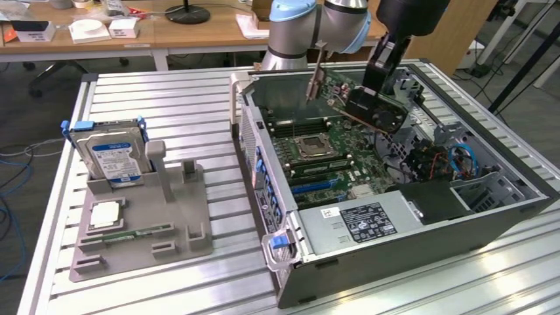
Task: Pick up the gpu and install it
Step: 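Insert the gpu into the slot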
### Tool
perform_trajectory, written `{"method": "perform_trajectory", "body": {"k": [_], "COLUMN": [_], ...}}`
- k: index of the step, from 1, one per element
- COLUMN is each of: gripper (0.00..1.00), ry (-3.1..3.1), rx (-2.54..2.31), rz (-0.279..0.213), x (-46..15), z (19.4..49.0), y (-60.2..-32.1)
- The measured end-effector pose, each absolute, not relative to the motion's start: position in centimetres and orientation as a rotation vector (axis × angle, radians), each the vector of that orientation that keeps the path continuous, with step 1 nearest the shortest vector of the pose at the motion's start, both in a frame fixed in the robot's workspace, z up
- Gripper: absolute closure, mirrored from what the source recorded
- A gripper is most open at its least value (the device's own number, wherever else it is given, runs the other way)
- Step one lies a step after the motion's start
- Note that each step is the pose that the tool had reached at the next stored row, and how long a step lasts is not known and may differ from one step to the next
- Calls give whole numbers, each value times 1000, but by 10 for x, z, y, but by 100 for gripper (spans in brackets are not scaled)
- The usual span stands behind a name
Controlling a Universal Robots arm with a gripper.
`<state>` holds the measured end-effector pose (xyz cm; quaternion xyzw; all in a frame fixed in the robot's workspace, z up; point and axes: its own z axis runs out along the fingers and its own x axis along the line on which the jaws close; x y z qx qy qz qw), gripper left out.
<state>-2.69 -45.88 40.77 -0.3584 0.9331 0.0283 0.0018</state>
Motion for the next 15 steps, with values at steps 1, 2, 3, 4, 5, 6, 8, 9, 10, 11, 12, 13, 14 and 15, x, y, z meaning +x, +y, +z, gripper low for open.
{"method": "perform_trajectory", "body": {"k": [1,2,3,4,5,6,8,9,10,11,12,13,14,15], "gripper": [74,74,74,74,74,74,74,74,74,74,74,74,74,74], "ry": [2924,2919,2914,2910,2905,2900,2890,2885,2879,2874,2869,2864,2858,2852], "rx": [-1137,-1150,-1162,-1175,-1187,-1200,-1225,-1238,-1251,-1263,-1276,-1288,-1301,-1314], "rz": [89,89,89,89,89,89,89,89,89,89,89,89,89,89], "x": [-27,-27,-27,-27,-27,-27,-26,-26,-26,-26,-26,-26,-26,-26], "z": [408,408,408,408,407,407,407,407,407,407,407,407,407,407], "y": [-459,-459,-459,-459,-459,-459,-459,-459,-459,-459,-459,-459,-459,-459]}}
